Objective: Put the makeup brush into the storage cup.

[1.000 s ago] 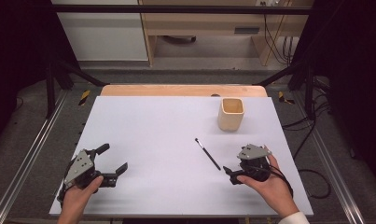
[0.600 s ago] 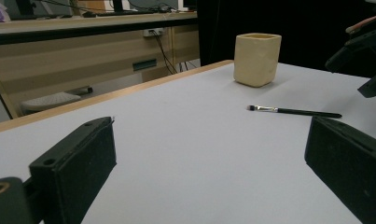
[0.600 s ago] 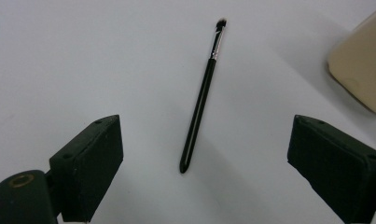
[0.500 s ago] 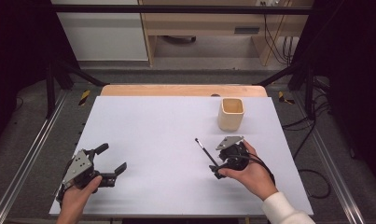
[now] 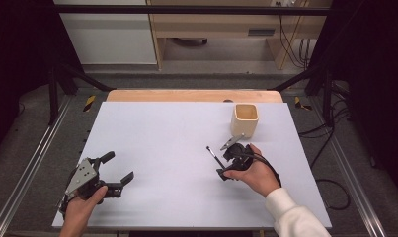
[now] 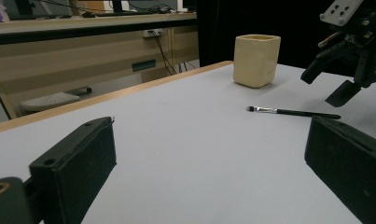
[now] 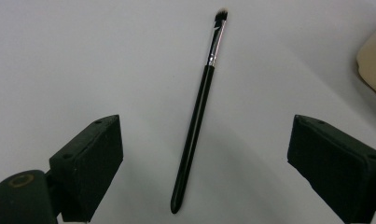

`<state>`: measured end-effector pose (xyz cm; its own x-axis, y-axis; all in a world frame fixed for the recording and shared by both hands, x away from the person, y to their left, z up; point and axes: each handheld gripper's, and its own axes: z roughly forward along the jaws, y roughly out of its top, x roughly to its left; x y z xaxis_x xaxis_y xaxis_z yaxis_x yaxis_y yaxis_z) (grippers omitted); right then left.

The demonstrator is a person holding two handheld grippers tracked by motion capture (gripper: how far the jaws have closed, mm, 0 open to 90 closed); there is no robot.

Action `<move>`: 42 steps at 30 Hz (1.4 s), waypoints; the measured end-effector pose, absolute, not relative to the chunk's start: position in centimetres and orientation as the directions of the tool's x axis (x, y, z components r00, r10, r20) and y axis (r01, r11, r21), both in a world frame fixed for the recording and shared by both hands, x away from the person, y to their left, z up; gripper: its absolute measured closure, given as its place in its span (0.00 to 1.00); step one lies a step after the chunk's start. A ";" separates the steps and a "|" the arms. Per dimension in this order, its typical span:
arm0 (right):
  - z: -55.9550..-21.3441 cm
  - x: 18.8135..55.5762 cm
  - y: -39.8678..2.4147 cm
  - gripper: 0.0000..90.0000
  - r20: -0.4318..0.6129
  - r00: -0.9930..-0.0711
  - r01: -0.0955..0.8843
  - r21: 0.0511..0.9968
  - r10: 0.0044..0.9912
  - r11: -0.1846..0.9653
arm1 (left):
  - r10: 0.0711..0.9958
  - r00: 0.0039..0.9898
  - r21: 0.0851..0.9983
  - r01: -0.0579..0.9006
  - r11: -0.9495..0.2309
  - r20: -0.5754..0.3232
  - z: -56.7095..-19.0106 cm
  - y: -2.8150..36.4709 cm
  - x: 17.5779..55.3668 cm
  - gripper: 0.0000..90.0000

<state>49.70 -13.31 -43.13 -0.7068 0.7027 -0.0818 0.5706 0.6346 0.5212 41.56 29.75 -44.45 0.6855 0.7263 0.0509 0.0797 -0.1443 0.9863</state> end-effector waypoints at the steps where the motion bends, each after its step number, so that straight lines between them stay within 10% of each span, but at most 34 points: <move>1: -43.2 49.9 -13.3 0.13 -0.076 -0.705 0.576 0.518 0.705 0.632 | 0.726 0.685 0.986 0.080 -0.144 0.051 -44.4 29.7 41.6 0.02; 24: -44.3 52.1 -11.1 0.19 -0.055 -0.684 0.610 0.503 0.727 0.612 | 0.717 0.695 0.985 0.080 -0.151 0.054 -44.5 29.5 41.6 0.02; 42: -44.4 52.8 -10.9 0.48 -0.030 -0.671 0.625 0.514 0.741 0.587 | 0.713 0.698 0.985 0.079 -0.156 0.057 -44.6 29.4 41.7 0.02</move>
<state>52.75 -10.93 -44.41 -0.6711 0.7408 -0.0297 0.6255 0.5872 0.5138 41.67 29.39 -44.57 0.6985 0.7133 0.0571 0.0790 -0.1562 0.9846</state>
